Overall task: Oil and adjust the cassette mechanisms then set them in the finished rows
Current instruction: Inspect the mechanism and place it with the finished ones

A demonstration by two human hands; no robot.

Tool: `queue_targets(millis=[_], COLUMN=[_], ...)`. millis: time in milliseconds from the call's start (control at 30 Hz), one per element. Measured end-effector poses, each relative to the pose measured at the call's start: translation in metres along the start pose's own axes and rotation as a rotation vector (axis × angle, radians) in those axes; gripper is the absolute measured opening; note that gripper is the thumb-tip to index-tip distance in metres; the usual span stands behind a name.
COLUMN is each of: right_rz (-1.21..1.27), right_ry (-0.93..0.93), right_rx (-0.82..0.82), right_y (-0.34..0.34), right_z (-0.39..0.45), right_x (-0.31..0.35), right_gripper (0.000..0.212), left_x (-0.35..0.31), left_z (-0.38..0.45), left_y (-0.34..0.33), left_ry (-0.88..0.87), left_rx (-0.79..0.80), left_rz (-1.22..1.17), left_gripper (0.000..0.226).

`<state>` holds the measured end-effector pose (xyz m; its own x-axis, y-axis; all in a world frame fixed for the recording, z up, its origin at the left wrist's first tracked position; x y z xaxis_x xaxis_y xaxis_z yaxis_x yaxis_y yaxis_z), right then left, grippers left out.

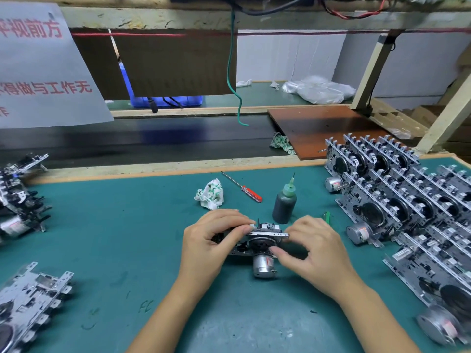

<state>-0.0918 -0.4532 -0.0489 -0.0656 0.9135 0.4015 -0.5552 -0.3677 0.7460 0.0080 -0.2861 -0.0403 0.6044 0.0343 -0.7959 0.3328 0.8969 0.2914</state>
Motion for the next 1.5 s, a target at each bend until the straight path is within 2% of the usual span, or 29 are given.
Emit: queue_targets(millis=[267, 367, 467, 600, 700, 767, 867, 1000, 1067, 1133, 1233, 1333, 1500], right_rz=[0.055, 0.224, 0.405, 0.464, 0.507, 0.426, 0.119, -0.185, -0.285, -0.313, -0.300, -0.271, -0.167], right_ry=[-0.022, -0.081, -0.127, -0.138, -0.135, -0.095, 0.078, 0.268, 0.282, 0.313, 0.310, 0.312, 0.135], right_rx=[0.005, -0.031, -0.132, -0.219, -0.210, -0.178, -0.073, 0.189, 0.347, 0.410, 0.399, 0.263, 0.135], right_y=[-0.001, 0.001, 0.005, 0.006, 0.006, 0.008, 0.014, 0.026, 0.028, 0.033, 0.057, 0.101, 0.185], right_z=[-0.001, 0.000, 0.001, 0.000, 0.000, 0.003, 0.017, 0.042, 0.049, 0.050, 0.045, 0.035, 0.016], right_x=[0.002, 0.004, 0.003, 0.004, 0.008, 0.013, 0.024, 0.040, 0.043, 0.042, 0.046, 0.044, 0.011], right_gripper=[0.043, 0.038, 0.027, 0.017, 0.013, 0.010, 0.027, 0.044, 0.042, 0.033, 0.030, 0.030, 0.033], left_x=[0.000, 0.000, -0.002, -0.004, -0.004, -0.004, -0.005, -0.008, -0.013, -0.022, -0.047, -0.085, -0.155], left_z=[0.000, 0.000, 0.000, 0.000, -0.001, 0.000, 0.001, 0.006, 0.012, 0.018, 0.031, 0.053, 0.088], left_y=[0.000, 0.001, 0.001, 0.001, 0.003, 0.005, 0.011, 0.018, 0.020, 0.022, 0.019, -0.002, -0.065], left_ry=[0.004, -0.001, 0.003, 0.011, 0.008, 0.016, -0.024, -0.057, -0.091, -0.142, -0.260, -0.403, -0.605], left_rx=[0.002, 0.008, 0.008, 0.005, 0.013, 0.029, 0.030, 0.055, 0.111, 0.175, 0.256, 0.344, 0.484], left_rz=[0.006, 0.013, 0.012, 0.010, 0.044, 0.070, 0.120, 0.214, 0.318, 0.376, 0.393, 0.408, 0.342], left_gripper=[0.007, 0.006, 0.003, 0.007, 0.013, 0.016, 0.013, 0.005, 0.005, 0.008, 0.010, 0.015, 0.016])
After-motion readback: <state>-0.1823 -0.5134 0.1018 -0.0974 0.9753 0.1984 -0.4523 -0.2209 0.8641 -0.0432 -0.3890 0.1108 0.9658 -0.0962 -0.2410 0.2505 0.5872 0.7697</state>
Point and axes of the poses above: each hand's wrist, its own z-axis towards the middle knuckle, its own y-axis out of the back of the hand, x = y × z, the point moved 2 cm from there along z, towards the middle knuckle, and after that the axes turned 5 degrees about z, right-handed, at the moved point
